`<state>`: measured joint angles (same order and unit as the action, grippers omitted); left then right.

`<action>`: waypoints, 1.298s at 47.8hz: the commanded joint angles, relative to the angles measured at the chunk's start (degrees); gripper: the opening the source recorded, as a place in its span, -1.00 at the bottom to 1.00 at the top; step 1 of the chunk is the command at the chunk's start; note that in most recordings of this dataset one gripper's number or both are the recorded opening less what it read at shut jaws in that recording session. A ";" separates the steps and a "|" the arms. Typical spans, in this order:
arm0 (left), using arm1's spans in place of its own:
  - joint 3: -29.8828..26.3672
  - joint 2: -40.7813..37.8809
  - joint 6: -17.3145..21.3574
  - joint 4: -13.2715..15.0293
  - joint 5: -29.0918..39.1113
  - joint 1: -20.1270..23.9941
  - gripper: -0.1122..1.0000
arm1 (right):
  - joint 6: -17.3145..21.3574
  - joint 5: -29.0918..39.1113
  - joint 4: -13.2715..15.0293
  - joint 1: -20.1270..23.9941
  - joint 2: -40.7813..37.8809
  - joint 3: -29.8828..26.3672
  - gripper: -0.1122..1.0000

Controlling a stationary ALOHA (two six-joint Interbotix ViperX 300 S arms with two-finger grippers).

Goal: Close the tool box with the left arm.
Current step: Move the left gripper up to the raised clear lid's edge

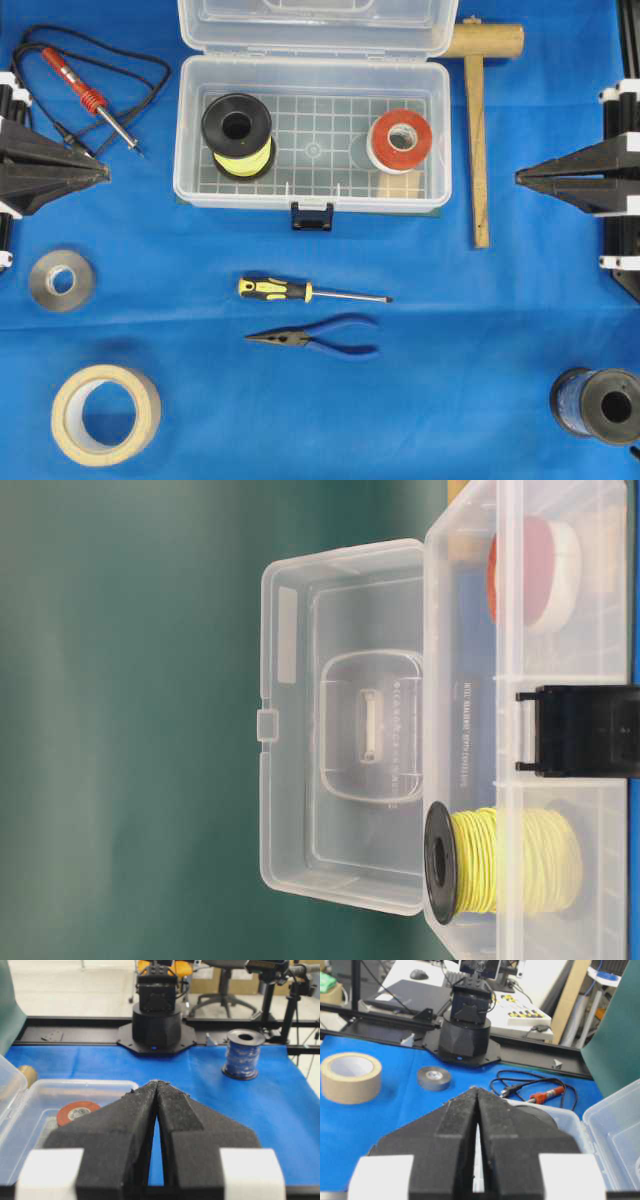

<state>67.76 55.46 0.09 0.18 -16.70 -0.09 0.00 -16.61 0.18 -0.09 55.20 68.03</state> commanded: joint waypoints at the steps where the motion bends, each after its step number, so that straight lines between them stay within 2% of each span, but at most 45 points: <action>1: -2.11 -0.70 0.88 1.41 -0.18 1.76 -0.80 | -0.44 -0.18 -0.09 -0.26 -0.26 -2.29 -0.80; 12: -5.98 -1.76 1.05 1.49 5.54 5.98 -0.80 | -0.44 4.75 -0.09 -1.05 -1.67 -4.39 -0.80; 21: -12.74 -5.63 1.58 1.49 13.45 11.34 -0.80 | -0.44 5.80 -0.09 -2.02 -1.67 -4.39 -0.80; 27: -17.49 -9.40 3.78 1.49 18.72 15.73 -0.79 | -0.44 6.59 0.00 -2.37 -1.85 -4.39 -0.80; 35: -23.99 -15.03 8.70 1.49 23.82 21.53 -0.74 | -0.44 7.38 -0.09 -2.46 -1.93 -4.39 -0.80; 40: -27.07 -18.54 10.63 1.49 24.87 25.58 -0.37 | -0.44 8.00 -0.09 -2.46 -2.11 -4.39 -0.80; 47: -30.41 -24.08 12.57 1.49 24.96 30.59 0.44 | -0.44 8.79 0.00 -2.46 -2.29 -4.31 -0.80; 51: -33.05 -27.86 12.74 1.05 25.40 33.22 0.77 | -0.44 8.96 0.00 -2.46 -2.46 -4.22 -0.80; 53: -34.37 -29.53 12.83 0.88 26.02 34.45 0.84 | -0.44 8.96 0.00 -2.46 -2.55 -4.22 -0.80; 62: -41.31 -37.09 12.92 0.62 29.18 38.23 0.84 | -0.44 9.67 -0.09 -2.55 -3.08 -4.13 -0.80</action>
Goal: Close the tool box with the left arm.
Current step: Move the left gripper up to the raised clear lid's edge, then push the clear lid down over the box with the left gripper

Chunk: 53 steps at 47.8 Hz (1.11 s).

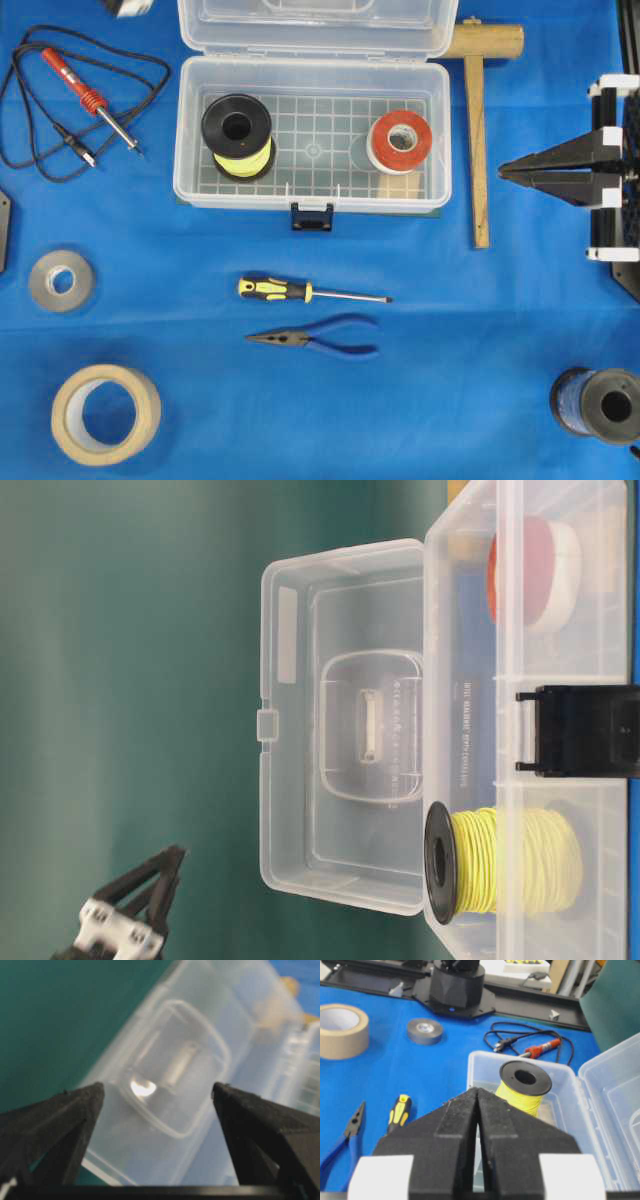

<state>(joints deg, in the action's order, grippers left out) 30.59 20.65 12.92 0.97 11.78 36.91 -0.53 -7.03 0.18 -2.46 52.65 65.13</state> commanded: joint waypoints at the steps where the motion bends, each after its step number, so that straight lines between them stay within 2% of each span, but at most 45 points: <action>1: -4.83 -2.99 0.09 -0.18 0.97 1.41 0.84 | 0.09 0.18 0.00 -0.09 -0.62 -1.23 -0.80; 14: -11.60 -12.57 0.00 -0.18 2.11 2.99 0.84 | 0.09 0.88 0.00 -0.70 -0.88 -1.14 -0.80; 27: -13.45 -19.16 0.00 -0.18 2.11 4.04 0.84 | 0.00 1.05 0.00 -2.11 -0.88 -1.05 -0.80; 40: -12.48 -20.13 -0.26 0.09 2.81 3.87 0.84 | 0.00 1.49 0.00 -2.72 -1.05 -1.05 -0.80; 53: -12.22 -19.51 -0.26 0.26 9.40 0.53 0.83 | 0.00 1.67 0.00 -2.81 -1.14 -1.05 -0.80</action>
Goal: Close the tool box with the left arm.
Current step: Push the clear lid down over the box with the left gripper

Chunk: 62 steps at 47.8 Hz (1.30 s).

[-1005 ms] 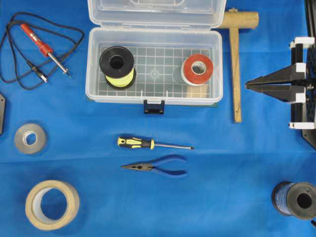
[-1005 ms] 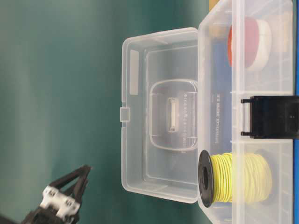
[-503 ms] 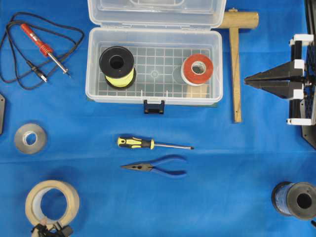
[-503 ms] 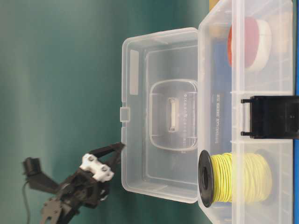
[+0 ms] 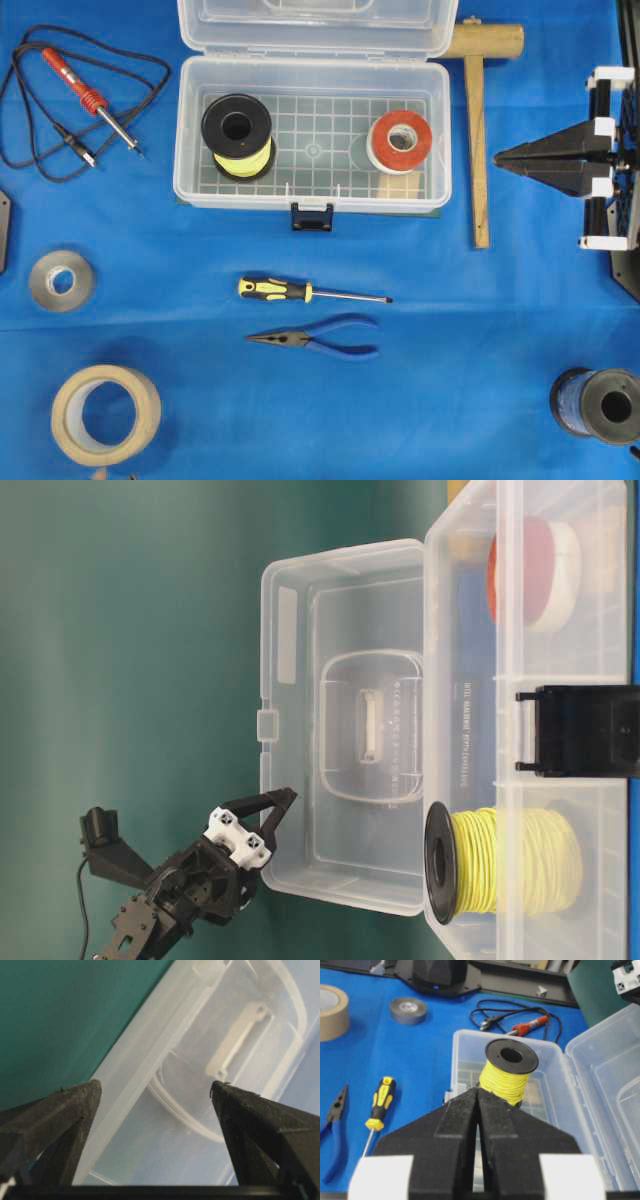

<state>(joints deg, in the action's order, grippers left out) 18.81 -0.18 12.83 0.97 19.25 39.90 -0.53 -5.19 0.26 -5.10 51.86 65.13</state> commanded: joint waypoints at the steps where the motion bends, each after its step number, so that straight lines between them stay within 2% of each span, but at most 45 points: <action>1: -0.53 1.41 -0.18 0.26 2.37 -2.90 0.83 | 0.00 -0.18 -0.09 -0.18 -0.35 -1.05 -0.80; 23: -0.18 8.96 -1.23 0.35 12.13 -13.36 0.83 | 0.00 -0.18 -0.09 -0.18 -0.79 -1.05 -0.80; 43: 6.24 16.70 -4.22 1.23 15.21 -22.06 0.83 | 0.00 -0.18 -0.18 -0.09 -0.79 -1.05 -0.80; 62: 11.60 21.09 -12.13 1.23 15.21 -34.98 0.83 | 0.00 -0.18 -0.18 -0.09 -0.79 -1.05 -0.80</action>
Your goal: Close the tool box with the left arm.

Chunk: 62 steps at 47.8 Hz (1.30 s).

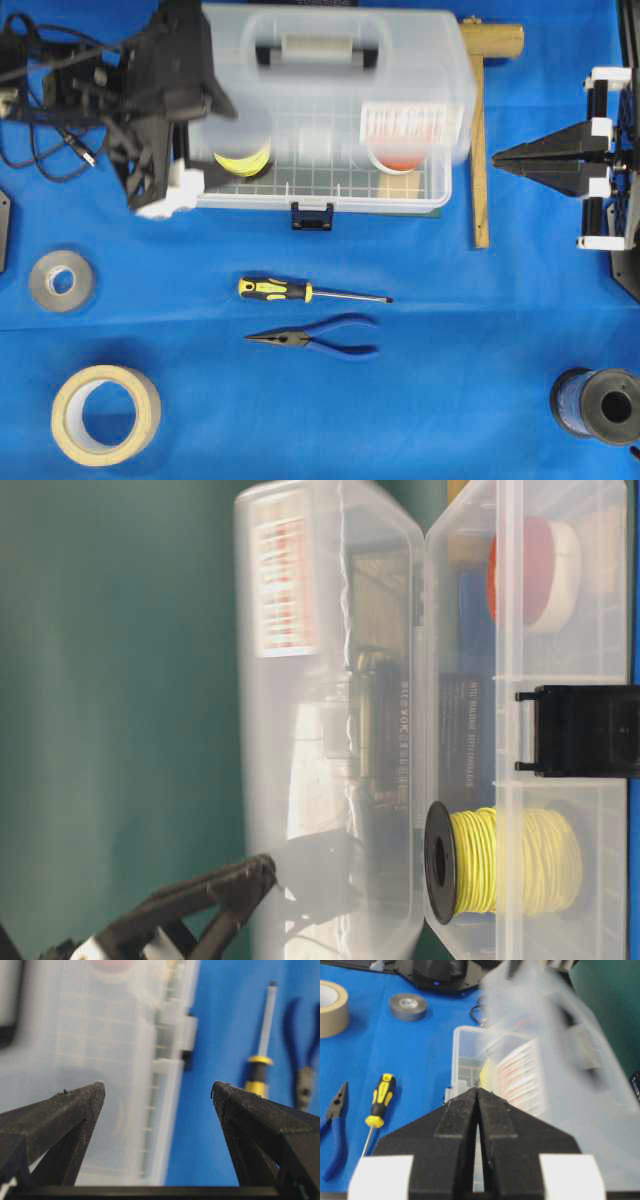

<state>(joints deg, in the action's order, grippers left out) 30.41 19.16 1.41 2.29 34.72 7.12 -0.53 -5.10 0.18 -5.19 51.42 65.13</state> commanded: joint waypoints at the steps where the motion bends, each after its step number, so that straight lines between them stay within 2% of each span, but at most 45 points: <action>1: 0.35 2.11 -1.23 -0.09 -0.26 -3.08 0.83 | 0.00 -0.26 0.00 -0.09 -0.35 -1.05 -0.80; 12: 0.97 4.66 -3.08 -0.09 -0.26 -7.82 0.83 | 0.00 -0.26 0.00 -0.09 -0.26 -1.14 -0.80; 27: 6.33 13.01 -3.25 -0.09 -2.55 -8.09 0.82 | 0.62 -0.09 -0.09 -0.09 -0.09 -1.14 -0.80; 34: 11.43 20.48 -3.25 -0.09 -8.17 -9.14 0.82 | 0.70 0.00 0.00 -0.09 0.18 -1.14 -0.80; 43: 20.74 30.32 -3.08 -0.09 -18.19 -10.37 0.82 | 0.70 0.09 0.00 0.00 0.18 -1.14 -0.80; 62: 40.61 46.23 -3.08 -0.18 -31.82 -10.37 0.82 | 0.79 0.00 -0.09 0.00 0.18 -1.14 -0.80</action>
<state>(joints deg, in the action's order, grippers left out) 68.73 63.02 -1.76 2.29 5.54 -3.16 0.18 -4.83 0.18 -5.10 51.77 65.13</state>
